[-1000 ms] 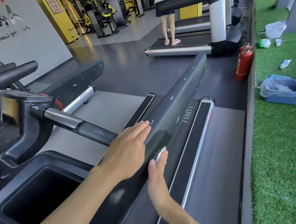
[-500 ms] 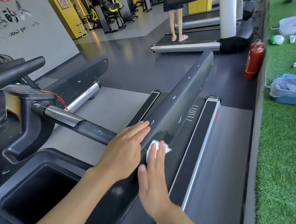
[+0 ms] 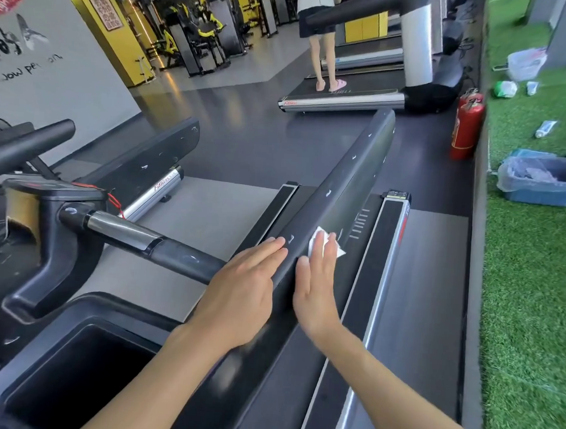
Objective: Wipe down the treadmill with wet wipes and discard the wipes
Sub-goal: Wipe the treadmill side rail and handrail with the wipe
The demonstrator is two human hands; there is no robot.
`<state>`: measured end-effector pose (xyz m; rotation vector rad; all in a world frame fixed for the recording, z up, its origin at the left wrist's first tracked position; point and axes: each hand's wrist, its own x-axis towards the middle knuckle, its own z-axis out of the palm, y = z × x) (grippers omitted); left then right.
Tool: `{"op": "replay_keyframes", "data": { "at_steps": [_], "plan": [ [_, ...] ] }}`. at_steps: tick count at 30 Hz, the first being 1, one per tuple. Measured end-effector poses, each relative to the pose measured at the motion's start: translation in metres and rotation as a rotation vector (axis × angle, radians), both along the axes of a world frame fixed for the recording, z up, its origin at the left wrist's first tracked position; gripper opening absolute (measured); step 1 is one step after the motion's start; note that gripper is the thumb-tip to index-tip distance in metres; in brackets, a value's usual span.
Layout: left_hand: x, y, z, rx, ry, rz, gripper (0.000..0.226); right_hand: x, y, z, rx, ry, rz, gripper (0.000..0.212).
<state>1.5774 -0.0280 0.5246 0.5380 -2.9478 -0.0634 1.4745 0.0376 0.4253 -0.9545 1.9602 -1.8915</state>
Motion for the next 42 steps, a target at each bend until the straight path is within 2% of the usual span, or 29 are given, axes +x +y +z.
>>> {"op": "replay_keyframes", "data": {
  "at_steps": [2,5,10,13,16,17,19,21,23,26,28,29,31,33,35,37,38,40,42],
  "plan": [
    [0.001,0.001,0.000,0.002,-0.004,-0.014,0.054,-0.026,-0.006,0.009,0.004,-0.128,-0.065,0.050],
    [0.001,0.000,0.001,0.008,0.013,-0.024,0.054,-0.035,0.001,0.010,0.013,-0.140,-0.227,0.041],
    [0.001,0.003,0.001,0.023,0.067,-0.040,0.047,-0.036,0.036,0.013,0.060,-0.356,-0.404,0.039],
    [0.000,0.005,0.002,0.032,0.140,-0.071,0.043,-0.016,0.063,0.029,0.005,-0.449,-0.311,0.026],
    [0.001,0.003,0.002,0.016,0.158,-0.169,0.047,0.011,0.072,0.045,-0.056,-0.513,-0.018,0.022],
    [0.002,0.003,0.002,0.006,0.148,-0.190,0.043,0.019,0.070,0.049,-0.100,-0.540,0.053,0.023],
    [0.003,0.004,0.001,-0.015,0.146,-0.215,0.030,0.028,0.063,0.050,-0.143,-0.572,0.043,0.020],
    [0.003,0.004,0.001,-0.013,0.182,-0.217,0.023,0.033,0.058,0.046,-0.126,-0.499,-0.081,0.019],
    [0.003,0.003,0.000,0.012,0.237,-0.196,0.017,0.041,0.061,0.044,-0.093,-0.267,-0.143,0.024],
    [0.000,0.005,0.004,0.146,0.311,-0.109,0.003,0.054,0.070,0.040,-0.028,0.143,-0.035,0.055],
    [-0.007,0.006,0.005,0.284,0.306,-0.060,0.006,0.055,0.069,0.036,0.007,0.277,0.014,0.065],
    [-0.011,0.006,0.005,0.310,0.276,-0.071,0.009,0.052,0.066,0.033,-0.013,0.300,-0.020,0.062],
    [-0.020,0.008,0.006,0.322,0.230,-0.106,0.015,0.040,0.062,0.026,-0.049,0.234,-0.158,0.044],
    [-0.031,0.005,0.011,0.302,0.234,-0.110,0.028,0.026,0.057,0.014,-0.015,0.063,-0.306,0.028],
    [-0.042,-0.002,0.013,0.185,0.189,-0.091,0.038,0.013,0.049,-0.003,0.051,-0.068,-0.384,0.021],
    [-0.049,-0.010,0.008,0.078,0.091,-0.077,0.044,0.003,0.036,-0.013,0.099,-0.185,-0.390,0.021],
    [-0.051,-0.013,0.004,0.056,0.061,-0.074,0.045,-0.001,0.028,-0.014,0.090,-0.265,-0.389,0.029],
    [-0.052,-0.016,-0.002,0.009,0.065,-0.069,0.043,-0.004,0.015,-0.007,0.061,-0.394,-0.414,0.042],
    [-0.052,-0.016,-0.007,-0.032,0.095,-0.086,0.042,0.004,0.010,0.001,0.046,-0.444,-0.405,0.037]
  ]
}}
